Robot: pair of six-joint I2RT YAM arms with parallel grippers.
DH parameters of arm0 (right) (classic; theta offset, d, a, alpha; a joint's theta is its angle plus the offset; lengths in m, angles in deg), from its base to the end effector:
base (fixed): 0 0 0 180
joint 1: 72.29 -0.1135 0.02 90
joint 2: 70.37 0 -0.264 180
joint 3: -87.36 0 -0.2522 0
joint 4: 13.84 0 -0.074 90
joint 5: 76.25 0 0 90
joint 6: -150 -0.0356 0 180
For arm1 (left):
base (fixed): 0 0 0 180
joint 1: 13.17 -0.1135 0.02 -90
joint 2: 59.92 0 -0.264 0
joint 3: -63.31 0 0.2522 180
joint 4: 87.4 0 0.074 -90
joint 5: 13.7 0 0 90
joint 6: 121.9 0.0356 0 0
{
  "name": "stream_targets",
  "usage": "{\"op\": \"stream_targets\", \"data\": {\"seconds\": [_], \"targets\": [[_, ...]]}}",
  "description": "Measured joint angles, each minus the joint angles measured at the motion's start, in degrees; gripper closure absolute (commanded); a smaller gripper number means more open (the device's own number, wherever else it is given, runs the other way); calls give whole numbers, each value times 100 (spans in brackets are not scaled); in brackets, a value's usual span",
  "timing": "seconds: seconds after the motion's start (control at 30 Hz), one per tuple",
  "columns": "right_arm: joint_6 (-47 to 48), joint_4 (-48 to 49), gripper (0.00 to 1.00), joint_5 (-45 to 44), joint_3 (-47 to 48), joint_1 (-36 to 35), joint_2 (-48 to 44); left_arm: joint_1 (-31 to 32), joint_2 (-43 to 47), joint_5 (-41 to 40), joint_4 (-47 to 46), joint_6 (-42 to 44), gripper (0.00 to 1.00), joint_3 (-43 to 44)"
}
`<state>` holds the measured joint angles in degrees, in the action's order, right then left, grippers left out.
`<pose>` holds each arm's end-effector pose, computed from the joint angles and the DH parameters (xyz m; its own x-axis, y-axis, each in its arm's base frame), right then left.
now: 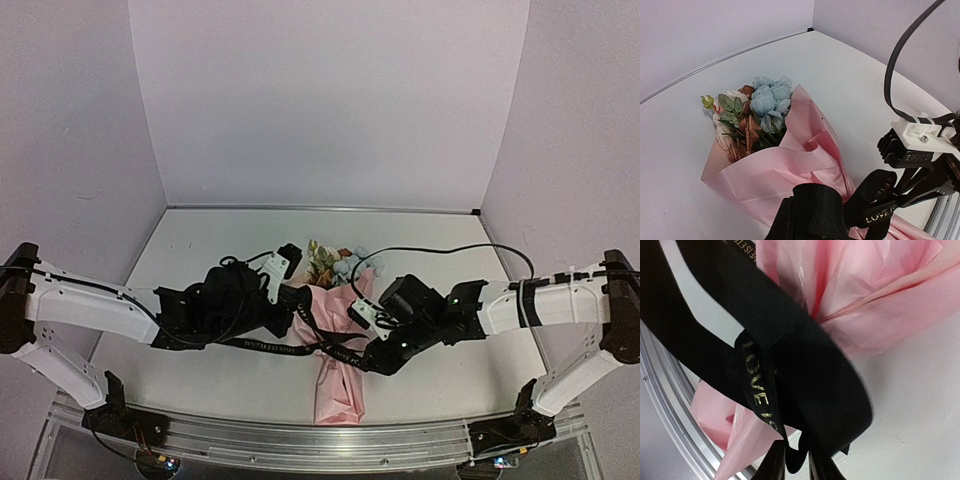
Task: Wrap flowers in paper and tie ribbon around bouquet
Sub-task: Cross the half-tied ribbon over the folded bouquet.
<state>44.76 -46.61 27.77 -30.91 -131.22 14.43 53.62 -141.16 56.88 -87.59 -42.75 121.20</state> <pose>0.1418 0.2520 0.1878 -0.6489 -0.5828 -0.4891 -0.7573 0.5570 0.3410 0.1331 -0.2805 0.2322 -0.2927 0.2322 -0.9276 0.7038 0.7090 -0.0446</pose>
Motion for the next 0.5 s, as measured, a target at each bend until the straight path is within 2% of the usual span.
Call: {"op": "stream_targets", "data": {"seconds": [0.5], "targets": [[-277, 226, 69, 29, -50, -1, 39, 0, -49, 21, 1, 53, 100, 1]]}}
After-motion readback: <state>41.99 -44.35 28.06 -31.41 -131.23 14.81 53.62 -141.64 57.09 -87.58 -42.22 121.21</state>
